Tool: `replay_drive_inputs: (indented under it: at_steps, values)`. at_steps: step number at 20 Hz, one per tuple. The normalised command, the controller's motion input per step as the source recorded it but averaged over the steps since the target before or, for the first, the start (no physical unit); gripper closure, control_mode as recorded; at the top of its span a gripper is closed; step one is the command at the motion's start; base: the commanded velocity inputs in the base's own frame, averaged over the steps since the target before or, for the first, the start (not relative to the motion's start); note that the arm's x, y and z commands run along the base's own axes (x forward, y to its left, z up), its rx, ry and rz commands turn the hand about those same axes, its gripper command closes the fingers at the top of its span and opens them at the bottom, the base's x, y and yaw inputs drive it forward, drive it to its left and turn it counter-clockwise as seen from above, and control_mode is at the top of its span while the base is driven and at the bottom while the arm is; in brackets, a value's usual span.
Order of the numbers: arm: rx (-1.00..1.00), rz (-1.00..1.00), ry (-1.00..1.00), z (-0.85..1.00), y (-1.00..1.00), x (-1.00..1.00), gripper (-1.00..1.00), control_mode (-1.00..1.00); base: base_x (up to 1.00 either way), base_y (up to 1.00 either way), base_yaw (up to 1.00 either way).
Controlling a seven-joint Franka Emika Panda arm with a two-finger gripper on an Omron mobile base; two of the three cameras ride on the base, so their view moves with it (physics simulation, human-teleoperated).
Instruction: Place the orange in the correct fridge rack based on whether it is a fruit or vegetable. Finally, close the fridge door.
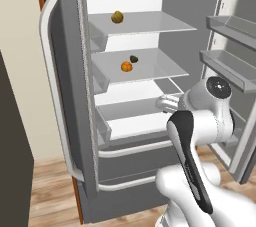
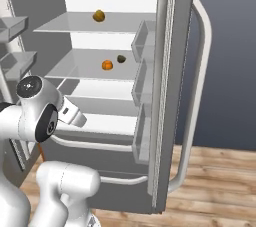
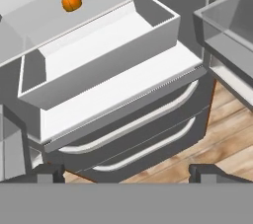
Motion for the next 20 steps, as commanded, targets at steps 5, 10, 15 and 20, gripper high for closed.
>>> replay_drive_inputs:
  at_steps: [5, 10, 15, 20]
  values:
    - [0.00, 0.00, 0.00, 0.00, 0.00, 0.00, -1.00, 1.00, -0.29, 0.00, 0.00]
    - [0.00, 0.00, 0.00, 0.00, 0.00, 0.00, -1.00, 1.00, -0.32, 0.00, 0.00]
    - [0.00, 0.00, 0.00, 0.00, 0.00, 0.00, -1.00, 1.00, -0.04, 0.00, 0.00]
    - [0.00, 0.01, -0.05, 0.00, 0.01, -0.13, -1.00, -1.00, 0.00, 0.00, 0.00]
